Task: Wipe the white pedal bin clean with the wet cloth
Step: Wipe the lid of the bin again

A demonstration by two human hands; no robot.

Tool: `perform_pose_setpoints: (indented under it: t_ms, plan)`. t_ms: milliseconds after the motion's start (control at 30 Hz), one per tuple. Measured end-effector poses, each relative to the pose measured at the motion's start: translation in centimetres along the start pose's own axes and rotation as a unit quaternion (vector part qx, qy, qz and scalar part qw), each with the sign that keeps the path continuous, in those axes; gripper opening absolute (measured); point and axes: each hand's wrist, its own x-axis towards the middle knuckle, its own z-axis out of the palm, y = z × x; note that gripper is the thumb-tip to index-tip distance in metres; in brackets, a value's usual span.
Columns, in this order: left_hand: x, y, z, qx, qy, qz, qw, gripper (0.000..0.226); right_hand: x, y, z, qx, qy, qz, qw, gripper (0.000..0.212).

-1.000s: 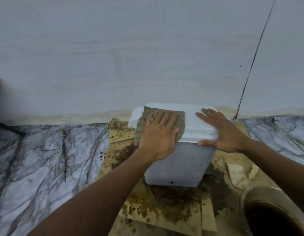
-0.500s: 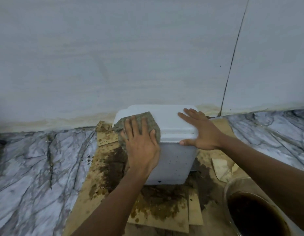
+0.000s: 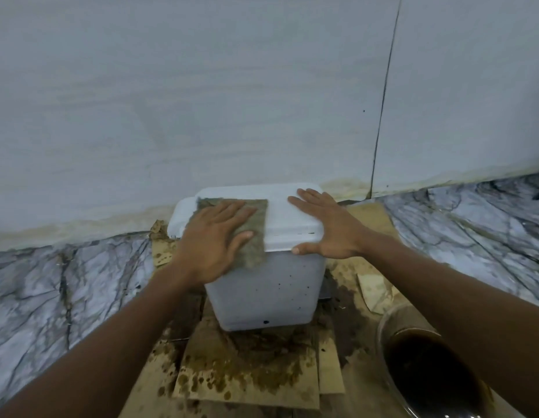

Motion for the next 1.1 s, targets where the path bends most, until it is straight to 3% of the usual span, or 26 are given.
perform_pose_setpoints:
  t_ms: [133, 400, 700, 933, 1100]
  plan:
    - [-1.4, -2.1, -1.5, -0.004, -0.006, -0.031, 0.999, 0.061, -0.1, -0.1, 0.0, 0.010, 0.006, -0.001, 1.000, 0.108]
    - [4.0, 5.0, 0.6, 0.021, -0.052, 0.033, 0.998, 0.062, -0.4, 0.3, 0.3, -0.002, 0.013, -0.004, 1.000, 0.112]
    - [-1.2, -2.6, -2.7, 0.005, -0.045, -0.004, 0.999, 0.065, -0.3, -0.3, 0.0, 0.003, 0.010, -0.007, 1.000, 0.109]
    - [3.6, 3.8, 0.2, 0.032, -0.056, 0.017, 0.998, 0.066, -0.2, 0.0, 0.3, -0.018, 0.020, -0.004, 1.000, 0.109]
    - [3.5, 4.7, 1.0, 0.034, -0.046, 0.009, 0.998, 0.061, -0.2, 0.3, -0.3, 0.037, -0.001, 0.001, 0.999, 0.112]
